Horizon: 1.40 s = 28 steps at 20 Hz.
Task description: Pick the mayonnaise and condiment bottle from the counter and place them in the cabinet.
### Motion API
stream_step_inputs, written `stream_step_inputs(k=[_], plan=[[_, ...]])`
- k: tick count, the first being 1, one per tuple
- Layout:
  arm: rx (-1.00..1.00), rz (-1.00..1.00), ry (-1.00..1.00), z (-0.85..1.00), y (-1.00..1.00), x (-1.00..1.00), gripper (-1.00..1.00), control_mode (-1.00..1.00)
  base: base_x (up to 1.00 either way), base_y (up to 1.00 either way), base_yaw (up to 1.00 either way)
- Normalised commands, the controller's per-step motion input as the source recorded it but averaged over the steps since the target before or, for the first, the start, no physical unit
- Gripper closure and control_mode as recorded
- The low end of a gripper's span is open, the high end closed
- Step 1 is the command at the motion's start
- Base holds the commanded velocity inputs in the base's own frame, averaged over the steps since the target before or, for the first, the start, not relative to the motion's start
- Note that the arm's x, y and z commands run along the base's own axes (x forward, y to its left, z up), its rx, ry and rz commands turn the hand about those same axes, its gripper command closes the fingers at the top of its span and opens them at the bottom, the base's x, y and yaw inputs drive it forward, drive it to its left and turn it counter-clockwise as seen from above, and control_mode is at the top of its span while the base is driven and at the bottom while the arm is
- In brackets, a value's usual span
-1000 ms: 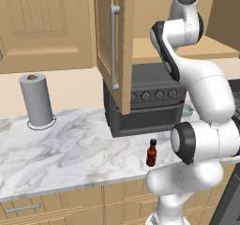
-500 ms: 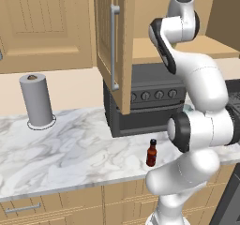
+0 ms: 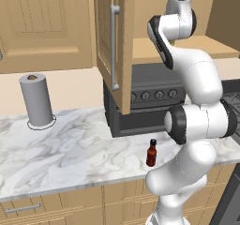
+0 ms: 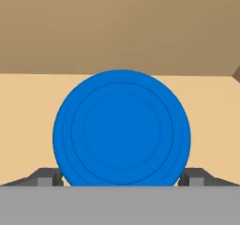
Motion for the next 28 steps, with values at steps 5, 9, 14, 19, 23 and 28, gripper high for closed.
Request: stream_step_inputs(k=[5, 9, 14, 19, 23, 28], plan=[[0.0, 0.0, -0.04, -0.09, 0.0, 0.02, -1.0, -1.0, 0.0, 0.0, 0.0], [0.0, 0.0, -0.05, -0.32, 0.0, 0.0, -1.0, -1.0, 0.0, 0.0, 0.0], [0.0, 0.0, -0.02, -0.62, 0.0, 0.0, -1.0, -1.0, 0.0, 0.0, 0.0], [0.0, 0.0, -0.05, -0.53, 0.0, -0.15, -1.0, -1.0, 0.0, 0.0, 0.0], [0.0, 0.0, -0.15, -0.02, 0.0, -0.85, -1.0, -1.0, 0.0, 0.0, 0.0], [0.0, 0.0, -0.19, 0.0, 0.0, -1.0, -1.0, -1.0, 0.0, 0.0, 0.0]])
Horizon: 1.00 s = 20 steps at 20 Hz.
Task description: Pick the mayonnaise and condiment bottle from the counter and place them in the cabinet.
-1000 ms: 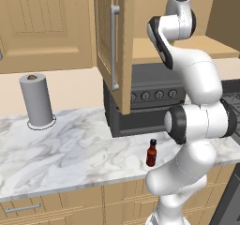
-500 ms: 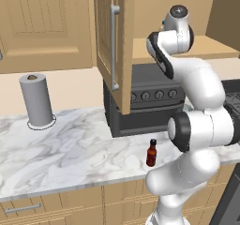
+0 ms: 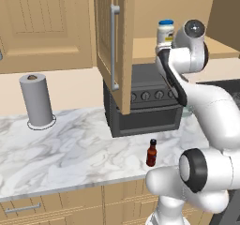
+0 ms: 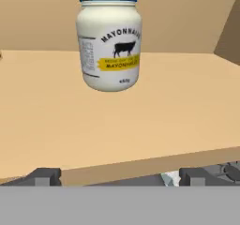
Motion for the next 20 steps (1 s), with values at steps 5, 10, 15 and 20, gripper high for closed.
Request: stream_step_inputs(k=[5, 10, 15, 20], plan=[[0.0, 0.0, -0.14, -0.01, 0.0, -0.88, -1.0, -1.0, 0.0, 0.0, 0.0], [0.01, 0.0, -0.02, -0.08, 0.0, -0.54, -1.0, -1.0, 0.0, 0.0, 0.0], [0.08, 0.0, 0.04, -0.38, 0.0, -0.23, -1.0, -1.0, 0.0, 0.0, 0.0], [0.1, 0.0, 0.13, -0.49, 0.0, -0.01, -1.0, -1.0, 0.0, 0.0, 0.0]])
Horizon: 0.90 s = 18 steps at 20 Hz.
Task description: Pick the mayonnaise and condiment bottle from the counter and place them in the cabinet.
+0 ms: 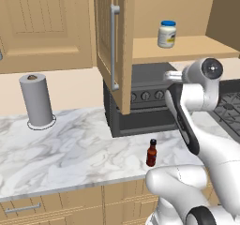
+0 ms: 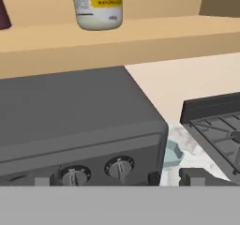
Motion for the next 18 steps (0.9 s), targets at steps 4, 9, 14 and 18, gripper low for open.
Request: stream_step_inputs(k=[4, 9, 14, 18], plan=[[0.02, 0.0, 0.09, -0.43, 0.0, -0.03, -1.0, -1.0, 0.0, 0.0, 0.0], [0.0, 0.0, 0.06, -0.46, 0.0, -0.09, -1.0, -1.0, 0.0, 0.0, 0.0], [0.0, 0.0, 0.06, -0.55, 0.0, -0.14, -1.0, -1.0, 0.0, 0.0, 0.0], [0.01, 0.0, 0.09, -0.56, 0.0, -0.07, -1.0, -1.0, 0.0, 0.0, 0.0]])
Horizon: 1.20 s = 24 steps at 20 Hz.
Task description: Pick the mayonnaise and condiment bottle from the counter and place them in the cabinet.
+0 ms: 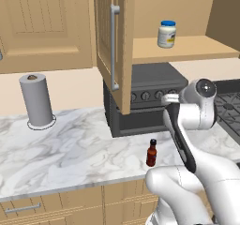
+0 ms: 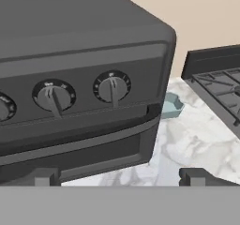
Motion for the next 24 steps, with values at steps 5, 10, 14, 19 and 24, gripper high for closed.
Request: stream_step_inputs(k=[5, 10, 14, 19, 24], plan=[[0.0, 0.0, 0.03, -0.11, 0.0, -0.19, -1.0, -1.0, 0.0, 0.0, 0.0], [0.06, 0.02, 0.02, 0.0, 0.0, -0.16, -1.0, -1.0, 0.0, 0.0, 0.0], [0.18, 0.07, 0.08, -0.01, 0.0, -0.1, -1.0, -1.0, 0.0, 0.0, 0.0], [0.18, 0.08, 0.13, -0.1, 0.0, 0.0, -1.0, -1.0, 0.0, 0.0, 0.0], [0.09, 0.07, 0.14, -0.08, 0.0, -0.04, -1.0, -1.0, 0.0, 0.0, 0.0]])
